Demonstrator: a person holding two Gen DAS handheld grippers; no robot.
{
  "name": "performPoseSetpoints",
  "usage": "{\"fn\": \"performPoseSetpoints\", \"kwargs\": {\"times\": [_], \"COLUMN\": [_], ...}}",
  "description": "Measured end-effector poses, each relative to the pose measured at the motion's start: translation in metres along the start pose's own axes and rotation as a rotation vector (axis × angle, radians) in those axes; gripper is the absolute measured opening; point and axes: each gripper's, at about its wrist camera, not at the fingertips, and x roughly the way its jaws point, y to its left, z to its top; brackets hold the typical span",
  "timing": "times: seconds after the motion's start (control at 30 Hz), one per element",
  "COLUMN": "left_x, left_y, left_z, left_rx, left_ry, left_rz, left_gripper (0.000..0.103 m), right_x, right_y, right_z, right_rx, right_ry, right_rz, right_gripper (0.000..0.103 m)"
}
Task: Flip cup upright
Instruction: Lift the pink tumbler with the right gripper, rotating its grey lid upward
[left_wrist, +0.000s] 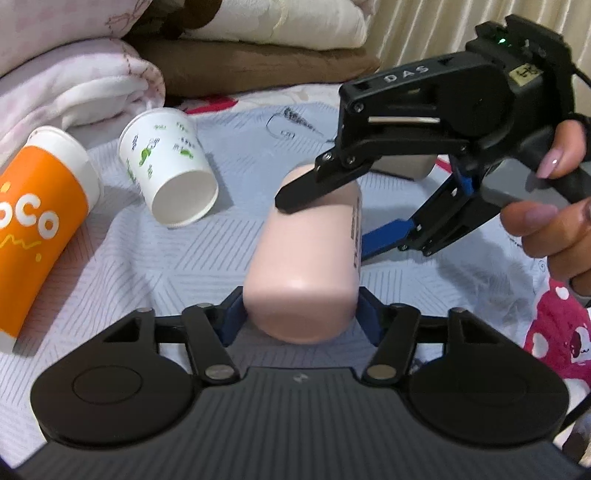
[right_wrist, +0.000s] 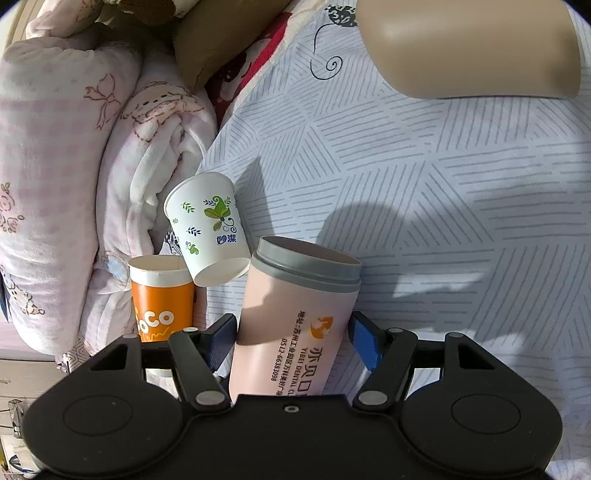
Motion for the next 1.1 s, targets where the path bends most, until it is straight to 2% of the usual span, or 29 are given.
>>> {"fn": "performPoseSetpoints", "kwargs": {"times": [0.3,0.57,0.73,0.97,1.1], "left_x": [-0.023,-0.054,-0.073,-0.072,-0.080], "left_y": [-0.007,-0.021,-0.026,-0.025,-0.022], "left_z": [-0.011,-0.036,-0.045,-0.055,-0.053], "left_rx": [-0.088,-0.148,-0.184,-0.223,-0.238], "left_ry": [0.067,0.072,0.046,0.093,0.056], "left_rz": [0.026,0.051,-0.016,-0.021,-0.034], "left_gripper": [0.061,0.061,0.060,0.060,0.062], "right_x": [-0.001,-0.008,-0.016,-0.013,-0.008], "right_y": [0.005,0.011,0.015,0.016,0.019], "right_z": [-0.021,-0.055,-0.076,-0.091,-0.090], "right_rx": [-0.036,-0.084,-0.133,-0.163,-0.203], "right_ry": [0.046,0.079,0.093,0.114,0.106], "right_rz": [-0.015,-0.020,-0.033,-0.065,-0.101], "right_gripper": [0.072,0.072,0.072,0.072,0.070]}}
